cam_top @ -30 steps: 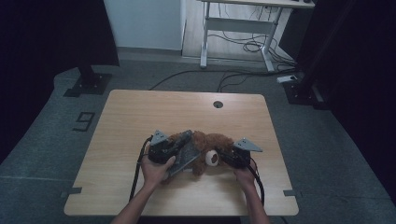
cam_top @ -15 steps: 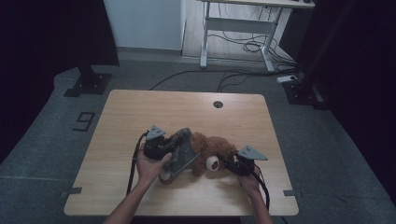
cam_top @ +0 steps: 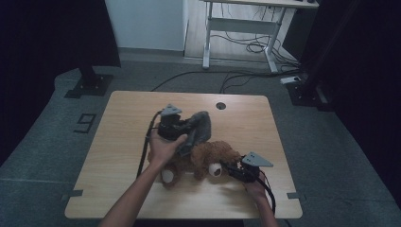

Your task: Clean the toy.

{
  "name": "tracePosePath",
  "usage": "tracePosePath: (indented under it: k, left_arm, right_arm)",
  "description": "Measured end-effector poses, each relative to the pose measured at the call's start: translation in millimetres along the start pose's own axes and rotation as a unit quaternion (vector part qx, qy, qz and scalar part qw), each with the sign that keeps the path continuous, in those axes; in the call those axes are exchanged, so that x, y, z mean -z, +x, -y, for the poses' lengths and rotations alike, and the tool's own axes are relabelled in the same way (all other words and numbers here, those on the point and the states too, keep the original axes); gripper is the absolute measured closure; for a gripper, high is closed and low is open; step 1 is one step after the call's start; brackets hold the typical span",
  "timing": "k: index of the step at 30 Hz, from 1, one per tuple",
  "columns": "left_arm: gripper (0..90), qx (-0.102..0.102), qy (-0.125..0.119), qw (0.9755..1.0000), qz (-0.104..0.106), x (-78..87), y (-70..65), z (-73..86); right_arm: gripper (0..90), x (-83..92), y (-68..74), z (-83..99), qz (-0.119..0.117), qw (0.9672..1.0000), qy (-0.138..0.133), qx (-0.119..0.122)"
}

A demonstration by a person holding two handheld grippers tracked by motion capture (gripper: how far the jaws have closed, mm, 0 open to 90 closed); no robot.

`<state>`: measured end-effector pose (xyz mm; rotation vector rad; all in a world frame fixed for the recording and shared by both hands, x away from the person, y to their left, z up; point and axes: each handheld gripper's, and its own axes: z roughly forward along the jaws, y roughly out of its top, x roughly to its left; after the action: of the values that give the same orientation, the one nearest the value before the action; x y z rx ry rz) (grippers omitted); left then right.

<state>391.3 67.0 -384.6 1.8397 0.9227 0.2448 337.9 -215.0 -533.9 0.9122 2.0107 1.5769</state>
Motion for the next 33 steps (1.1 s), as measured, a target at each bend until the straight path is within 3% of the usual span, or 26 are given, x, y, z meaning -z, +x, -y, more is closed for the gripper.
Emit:
tracePosePath:
  k: [6, 8, 11, 14, 18, 21, 25, 28, 30, 33]
  left_arm:
    - [76.8, -0.026, 0.056, 0.9971, 0.044, -49.1, -42.1, 15.6]
    - [76.9, -0.039, 0.071, 0.9956, 0.046, -61.4, -53.2, 22.9]
    - [77.0, -0.060, 0.078, 0.9947, 0.031, -70.2, -62.4, 31.9]
    - [77.6, -0.074, 0.079, 0.9940, 0.015, -69.4, -63.2, 39.0]
    - [78.1, -0.104, 0.084, 0.9909, -0.018, -59.8, -61.1, 46.5]
    - [78.2, -0.096, 0.087, 0.9910, -0.035, -49.8, -49.1, 50.9]
    - [78.2, -0.066, 0.079, 0.9939, -0.039, -33.0, -27.8, 55.1]
    - [78.2, -0.052, 0.068, 0.9957, -0.037, -22.0, -20.9, 53.7]
    - [78.2, -0.046, 0.059, 0.9969, -0.024, -20.1, -23.6, 50.0]
    - [78.2, -0.061, 0.054, 0.9966, -0.012, -25.7, -40.0, 40.2]
  right_arm:
    - [50.4, 0.0, 0.1, 0.2, 0.002, 1.0000, 0.001, -0.001]
    - [50.4, -0.1, 0.0, 0.2, 0.002, 1.0000, 0.002, -0.003]
    - [50.2, -0.2, -1.2, 0.8, 0.004, 1.0000, 0.004, -0.003]
    - [50.1, -0.1, -1.4, 1.3, 0.004, 0.9999, 0.007, -0.006]
    - [49.9, -0.6, -1.2, 1.2, 0.004, 0.9999, 0.009, -0.010]
    - [49.9, -0.4, -1.8, 1.3, 0.004, 0.9999, 0.010, -0.013]
    - [49.8, -0.9, -2.0, 1.3, 0.002, 0.9999, 0.007, -0.013]
    - [49.7, -0.9, -2.2, 1.4, 0.001, 0.9999, 0.007, -0.015]
    - [49.7, -0.8, -2.5, 1.3, 0.000, 0.9998, 0.006, -0.016]
    - [49.8, -0.7, -3.1, 1.5, 0.000, 0.9998, 0.006, -0.021]
